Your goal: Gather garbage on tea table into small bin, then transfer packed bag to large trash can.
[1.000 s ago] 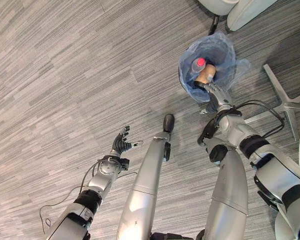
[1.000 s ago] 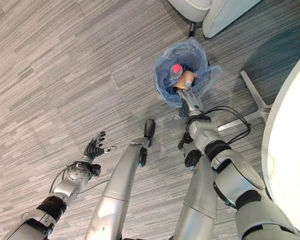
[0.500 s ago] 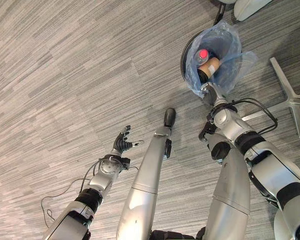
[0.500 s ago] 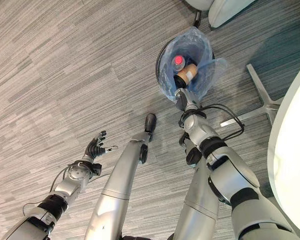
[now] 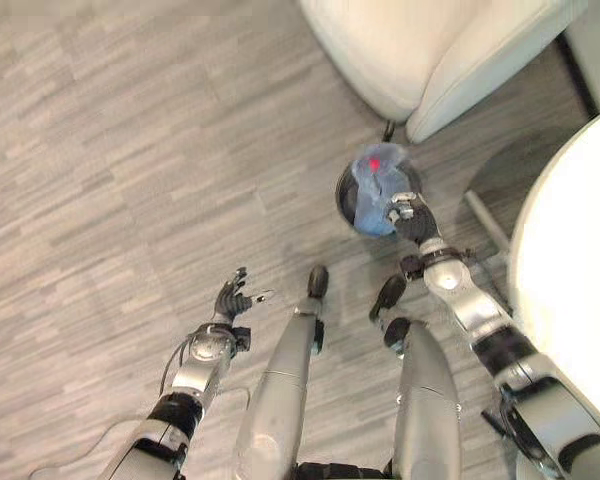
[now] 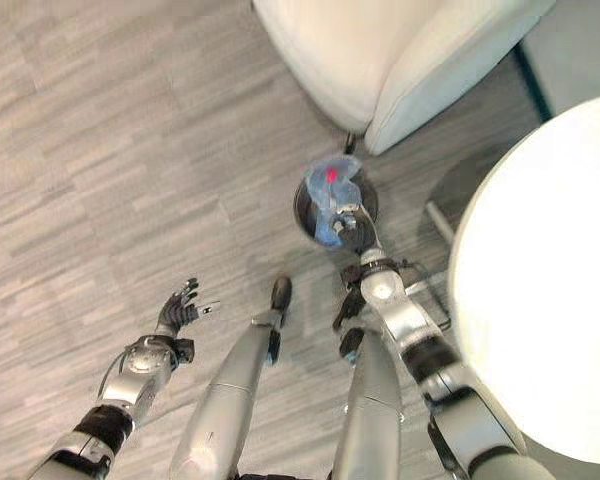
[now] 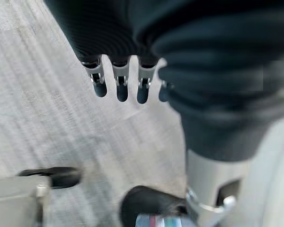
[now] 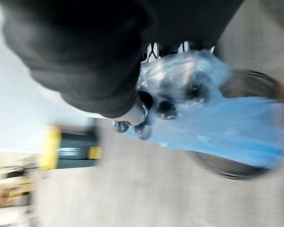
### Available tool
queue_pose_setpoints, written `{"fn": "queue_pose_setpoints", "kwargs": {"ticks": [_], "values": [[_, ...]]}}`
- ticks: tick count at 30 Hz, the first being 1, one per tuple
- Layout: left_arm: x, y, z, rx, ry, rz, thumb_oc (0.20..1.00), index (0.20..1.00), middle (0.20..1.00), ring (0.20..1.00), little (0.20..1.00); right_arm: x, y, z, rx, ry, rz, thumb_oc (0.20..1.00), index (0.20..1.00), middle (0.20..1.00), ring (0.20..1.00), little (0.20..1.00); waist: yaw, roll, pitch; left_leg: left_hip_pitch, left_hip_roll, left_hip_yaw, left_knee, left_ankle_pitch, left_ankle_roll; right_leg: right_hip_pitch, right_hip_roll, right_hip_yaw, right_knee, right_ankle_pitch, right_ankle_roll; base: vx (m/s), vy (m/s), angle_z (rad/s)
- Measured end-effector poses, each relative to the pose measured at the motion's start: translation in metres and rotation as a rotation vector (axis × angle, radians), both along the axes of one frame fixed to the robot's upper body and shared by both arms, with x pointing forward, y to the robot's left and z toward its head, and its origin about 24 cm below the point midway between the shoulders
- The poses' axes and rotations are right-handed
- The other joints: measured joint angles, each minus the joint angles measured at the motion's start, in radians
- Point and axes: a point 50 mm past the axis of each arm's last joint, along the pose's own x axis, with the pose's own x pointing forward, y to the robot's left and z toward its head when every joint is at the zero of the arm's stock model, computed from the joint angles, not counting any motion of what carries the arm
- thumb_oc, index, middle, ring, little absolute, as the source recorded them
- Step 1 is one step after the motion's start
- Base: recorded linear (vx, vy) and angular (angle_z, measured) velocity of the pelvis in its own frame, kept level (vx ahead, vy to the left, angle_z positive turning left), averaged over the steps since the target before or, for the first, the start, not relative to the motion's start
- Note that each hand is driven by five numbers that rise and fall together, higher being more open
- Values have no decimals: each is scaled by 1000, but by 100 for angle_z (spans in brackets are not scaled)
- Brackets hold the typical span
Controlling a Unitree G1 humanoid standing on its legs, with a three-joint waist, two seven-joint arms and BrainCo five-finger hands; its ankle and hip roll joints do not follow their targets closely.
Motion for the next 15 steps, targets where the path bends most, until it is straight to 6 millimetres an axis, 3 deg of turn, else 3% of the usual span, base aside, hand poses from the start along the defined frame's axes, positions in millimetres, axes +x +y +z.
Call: {"fn": "queue_pose_setpoints", "kwargs": {"ticks": [4, 9, 15], "values": [[-18, 2, -13, -15, 58, -1, 1000, 1000, 1000, 1000, 1000, -11, 1, 8, 78, -38, 43, 200, 200, 200, 200, 200, -6, -9, -35, 143, 19, -2, -85, 23, 9, 149, 35, -17, -105, 28, 7, 52, -3, -8], [-33, 11, -20, -37, 88, 53, 1000, 1000, 1000, 1000, 1000, -19, -5, 5, 103, -18, 65, 200, 200, 200, 200, 200, -18, -6, -52, 286, 35, 1, -175, 35, 6, 302, 72, -22, -230, 62, 20, 98, -16, -7], [-60, 14, -33, -32, 161, 40, 1000, 1000, 1000, 1000, 1000, -36, -12, -6, 188, 32, 97, 200, 200, 200, 200, 200, -29, -7, -152, 428, 48, 29, -284, 44, 7, 432, 109, -5, -355, 96, 35, 74, 44, -17]]}}
